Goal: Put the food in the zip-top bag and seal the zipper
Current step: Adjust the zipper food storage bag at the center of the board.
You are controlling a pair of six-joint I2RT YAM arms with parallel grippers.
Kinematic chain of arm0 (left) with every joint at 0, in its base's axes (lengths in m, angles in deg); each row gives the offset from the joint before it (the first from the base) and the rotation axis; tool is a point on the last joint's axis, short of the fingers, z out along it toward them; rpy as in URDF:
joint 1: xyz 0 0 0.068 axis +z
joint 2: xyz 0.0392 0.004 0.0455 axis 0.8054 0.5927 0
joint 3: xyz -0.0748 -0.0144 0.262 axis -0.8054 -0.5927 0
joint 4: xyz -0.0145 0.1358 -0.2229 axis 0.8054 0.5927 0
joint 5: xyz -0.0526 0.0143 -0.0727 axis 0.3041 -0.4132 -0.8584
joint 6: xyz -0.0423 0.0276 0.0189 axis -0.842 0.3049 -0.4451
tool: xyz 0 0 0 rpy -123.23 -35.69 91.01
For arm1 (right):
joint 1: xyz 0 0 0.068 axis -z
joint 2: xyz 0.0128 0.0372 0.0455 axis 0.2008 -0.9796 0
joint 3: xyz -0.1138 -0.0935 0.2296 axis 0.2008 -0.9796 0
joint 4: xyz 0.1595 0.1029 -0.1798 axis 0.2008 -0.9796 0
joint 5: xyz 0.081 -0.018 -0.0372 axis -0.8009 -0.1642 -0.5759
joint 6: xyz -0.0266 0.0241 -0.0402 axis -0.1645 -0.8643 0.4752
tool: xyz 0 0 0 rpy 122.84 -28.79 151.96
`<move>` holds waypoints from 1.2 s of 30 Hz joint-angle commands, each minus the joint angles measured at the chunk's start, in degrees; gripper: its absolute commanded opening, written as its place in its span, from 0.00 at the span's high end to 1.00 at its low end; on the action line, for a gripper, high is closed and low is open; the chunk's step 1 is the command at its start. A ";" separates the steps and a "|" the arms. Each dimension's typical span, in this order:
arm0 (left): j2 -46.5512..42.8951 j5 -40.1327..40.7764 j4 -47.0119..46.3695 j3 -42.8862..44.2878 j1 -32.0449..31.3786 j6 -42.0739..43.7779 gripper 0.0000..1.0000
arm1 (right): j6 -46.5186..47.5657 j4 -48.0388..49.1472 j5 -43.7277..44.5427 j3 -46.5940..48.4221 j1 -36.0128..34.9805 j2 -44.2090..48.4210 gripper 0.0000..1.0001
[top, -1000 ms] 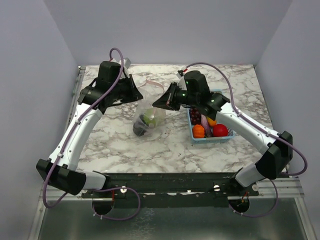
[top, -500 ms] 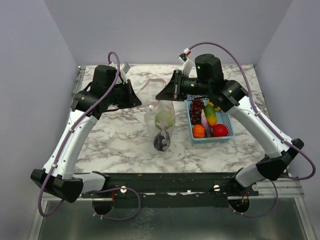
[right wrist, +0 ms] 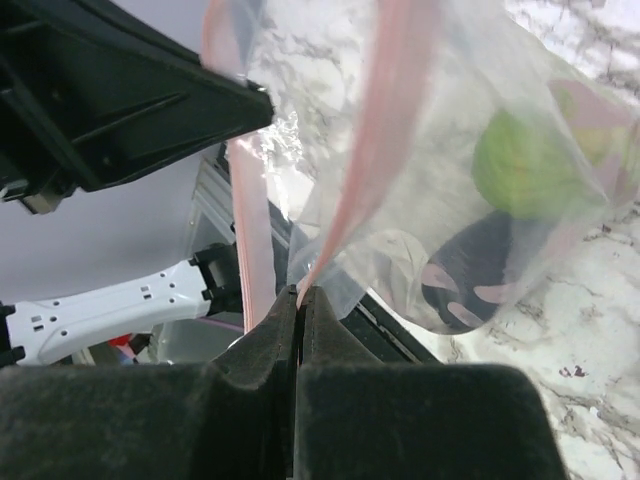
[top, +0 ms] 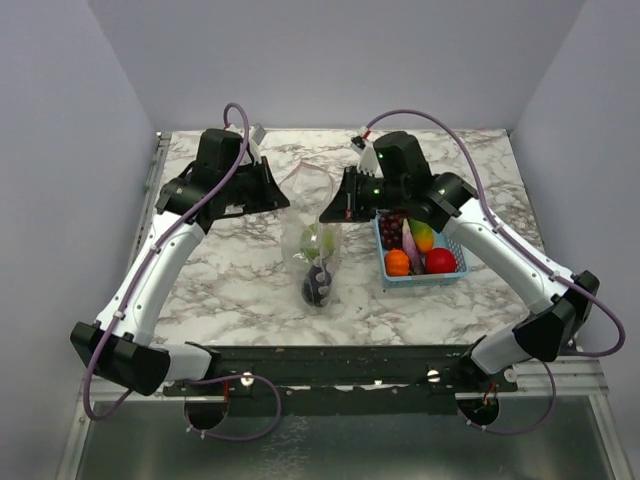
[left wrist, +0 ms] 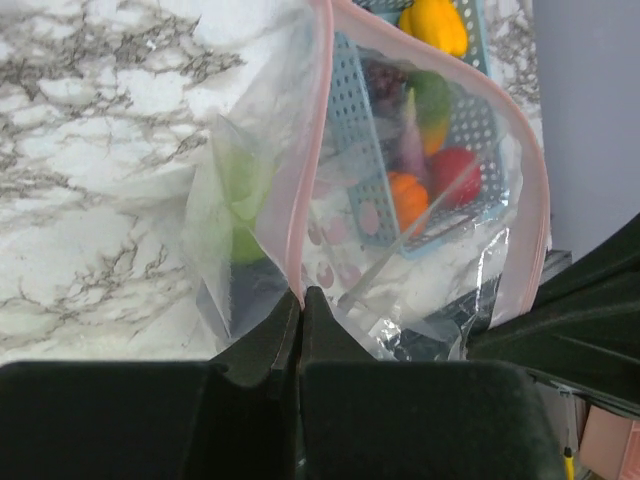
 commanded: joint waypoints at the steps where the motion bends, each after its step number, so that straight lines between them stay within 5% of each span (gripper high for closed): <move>1: 1.22 -1.29 -3.25 6.60 0.06 -1.37 1.00 | 3.06 -2.80 3.21 6.60 -0.29 0.54 0.99; 5: -0.63 -1.61 -6.22 6.30 0.06 -3.71 1.00 | 2.78 -0.33 5.00 5.24 -0.30 2.64 0.99; 12: -1.92 1.05 -10.28 -7.72 0.05 -4.65 1.00 | -0.85 8.67 4.29 -13.13 -0.24 3.38 0.99; 17: -1.28 0.20 -11.07 -11.17 0.05 -4.62 1.00 | -1.27 9.74 3.88 -15.38 -0.29 3.29 0.76; 25: -0.48 -1.76 -10.99 -3.01 0.01 -5.51 1.00 | 1.26 5.25 8.34 -7.31 -0.24 5.27 0.43; 36: 0.53 -1.64 -10.99 -0.49 0.01 -5.78 1.00 | 5.09 -2.68 15.94 -1.62 -0.28 10.23 0.29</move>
